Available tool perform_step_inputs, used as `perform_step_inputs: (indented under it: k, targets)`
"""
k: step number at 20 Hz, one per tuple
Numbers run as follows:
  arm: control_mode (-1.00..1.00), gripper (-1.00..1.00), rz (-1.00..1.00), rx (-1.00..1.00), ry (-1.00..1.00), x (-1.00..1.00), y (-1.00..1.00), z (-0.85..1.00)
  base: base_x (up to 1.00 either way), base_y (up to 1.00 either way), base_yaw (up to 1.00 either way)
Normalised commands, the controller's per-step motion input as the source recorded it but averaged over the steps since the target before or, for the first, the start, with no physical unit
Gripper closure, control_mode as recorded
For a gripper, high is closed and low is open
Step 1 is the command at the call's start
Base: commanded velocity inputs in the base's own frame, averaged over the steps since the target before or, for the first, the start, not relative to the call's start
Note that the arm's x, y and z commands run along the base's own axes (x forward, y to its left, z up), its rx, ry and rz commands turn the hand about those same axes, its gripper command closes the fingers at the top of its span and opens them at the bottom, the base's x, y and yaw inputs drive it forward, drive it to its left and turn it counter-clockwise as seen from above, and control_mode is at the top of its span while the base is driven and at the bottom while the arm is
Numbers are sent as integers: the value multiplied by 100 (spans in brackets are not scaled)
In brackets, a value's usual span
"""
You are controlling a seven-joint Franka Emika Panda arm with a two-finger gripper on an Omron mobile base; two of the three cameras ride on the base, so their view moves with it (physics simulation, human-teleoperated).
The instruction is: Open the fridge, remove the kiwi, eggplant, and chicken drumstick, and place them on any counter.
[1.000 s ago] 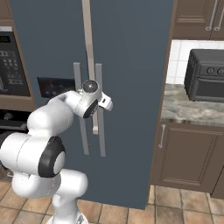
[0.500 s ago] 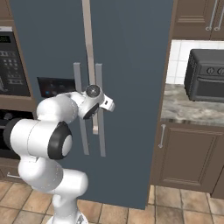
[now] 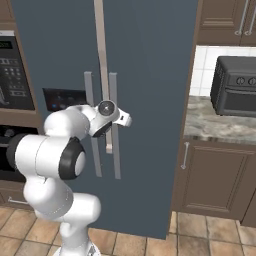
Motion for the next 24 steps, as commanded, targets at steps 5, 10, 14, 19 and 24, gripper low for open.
perform_step_inputs:
  k: [5,10,14,19,24]
  targets:
    - [-100,100,5,0,0,66,-6,-33,0,0,0]
    - [-100,100,0,0,4,27,0,-8,0,0,0]
    - [-100,100,0,0,1,2,0,-3,0,0,0]
    - [-100,100,-8,2,0,-84,-43,-3,0,0,0]
    - [-100,100,-14,3,5,-100,-67,0,0,0,0]
